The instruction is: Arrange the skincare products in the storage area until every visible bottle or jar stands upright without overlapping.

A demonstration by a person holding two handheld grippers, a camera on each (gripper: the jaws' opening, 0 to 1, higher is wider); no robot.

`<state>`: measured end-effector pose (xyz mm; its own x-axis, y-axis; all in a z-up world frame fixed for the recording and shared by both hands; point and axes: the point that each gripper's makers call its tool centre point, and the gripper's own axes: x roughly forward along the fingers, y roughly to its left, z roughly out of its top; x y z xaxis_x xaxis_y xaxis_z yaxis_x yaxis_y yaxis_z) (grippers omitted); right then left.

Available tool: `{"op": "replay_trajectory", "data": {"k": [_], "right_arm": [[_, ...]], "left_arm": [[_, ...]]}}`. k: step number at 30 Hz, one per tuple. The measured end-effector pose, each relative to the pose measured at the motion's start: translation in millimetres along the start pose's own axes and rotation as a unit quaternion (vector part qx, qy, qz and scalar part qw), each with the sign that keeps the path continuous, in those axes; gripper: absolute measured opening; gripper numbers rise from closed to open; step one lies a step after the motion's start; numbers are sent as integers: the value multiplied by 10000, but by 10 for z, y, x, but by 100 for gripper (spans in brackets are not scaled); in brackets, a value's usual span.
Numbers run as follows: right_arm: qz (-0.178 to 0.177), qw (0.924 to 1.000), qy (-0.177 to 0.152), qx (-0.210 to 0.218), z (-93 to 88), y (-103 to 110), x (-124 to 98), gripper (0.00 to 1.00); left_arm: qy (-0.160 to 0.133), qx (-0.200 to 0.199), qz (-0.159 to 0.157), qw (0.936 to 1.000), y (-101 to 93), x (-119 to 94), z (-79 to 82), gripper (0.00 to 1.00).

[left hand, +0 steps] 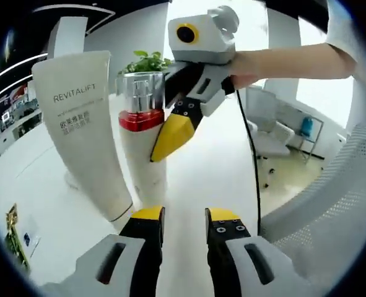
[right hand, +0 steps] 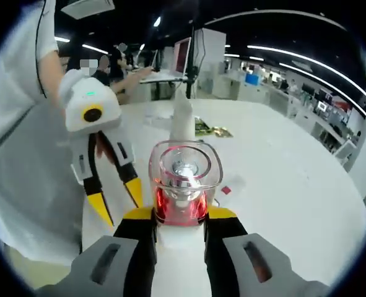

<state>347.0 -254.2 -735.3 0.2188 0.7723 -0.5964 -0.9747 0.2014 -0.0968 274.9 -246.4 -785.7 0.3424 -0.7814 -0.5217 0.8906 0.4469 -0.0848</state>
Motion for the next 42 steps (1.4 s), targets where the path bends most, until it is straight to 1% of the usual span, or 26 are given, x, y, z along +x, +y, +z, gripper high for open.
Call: {"op": "replay_trajectory", "data": {"k": [4, 6, 10, 13, 18, 19, 20, 21, 22, 25, 27, 28, 30, 31, 32, 35, 36, 37, 39, 42], "right_arm": [[30, 10000, -29, -21, 24, -45, 19, 28], [65, 10000, -63, -26, 40, -48, 28, 28], [170, 9998, -95, -53, 46, -44, 37, 28], [213, 9997, -112, -50, 34, -64, 37, 28], [170, 9998, -105, -47, 24, -70, 36, 29], [138, 9998, -96, 52, 13, -77, 36, 29], [92, 9996, -59, 245, -10, -78, 42, 30], [-15, 9993, 46, 366, -62, -98, 47, 32], [-9, 9993, 120, 349, -109, -76, 71, 38], [-86, 9979, 158, 629, -157, -18, 78, 45], [-267, 9968, 116, 740, -190, -17, 67, 46], [-310, 9959, 159, 837, -212, -1, 58, 48], [-346, 9918, 46, 1226, -201, 73, 51, 52], [-332, 9885, -22, 1475, -191, 117, 45, 55], [-353, 9868, -29, 1578, -197, 130, 37, 57], [-539, 9878, 56, 1462, -222, 164, 7, 61], [-617, 9863, 104, 1528, -231, 181, -7, 62], [-676, 9847, 68, 1607, -214, 204, -19, 65], [-823, 9826, 29, 1663, -171, 283, -41, 68], [-957, 9796, 25, 1769, -185, 295, -42, 70]], "left_arm": [[49, -89, 59, 9999, 35, -31, -77, 20], [54, -113, 83, 9999, 48, -40, -90, 20], [60, -173, 128, 9997, 40, -62, -82, 19], [70, -200, 163, 9996, 74, -64, -117, 19], [62, -211, 185, 9996, 74, -81, -107, 20], [60, -212, 187, 9996, 77, -86, -106, 20], [47, -241, 186, 9995, 88, -94, -104, 20], [28, -300, 175, 9994, 87, -103, -95, 22], [14, -362, 154, 9992, 78, -114, -83, 23], [-39, -449, 105, 9989, 70, -155, -55, 28], [-38, -464, 120, 9988, 71, -207, -59, 29], [-30, -479, 120, 9988, 72, -227, -60, 29], [25, -574, 136, 9983, 87, -279, -87, 31], [100, -667, 145, 9976, 92, -301, -116, 32], [189, -790, 165, 9966, 107, -331, -156, 35], [248, -875, 238, 9956, 140, -419, -202, 37], [268, -915, 256, 9951, 138, -444, -209, 38], [290, -972, 276, 9945, 140, -474, -221, 39], [304, -1064, 316, 9934, 143, -551, -244, 44], [313, -1104, 458, 9923, 135, -684, -244, 53]]}}
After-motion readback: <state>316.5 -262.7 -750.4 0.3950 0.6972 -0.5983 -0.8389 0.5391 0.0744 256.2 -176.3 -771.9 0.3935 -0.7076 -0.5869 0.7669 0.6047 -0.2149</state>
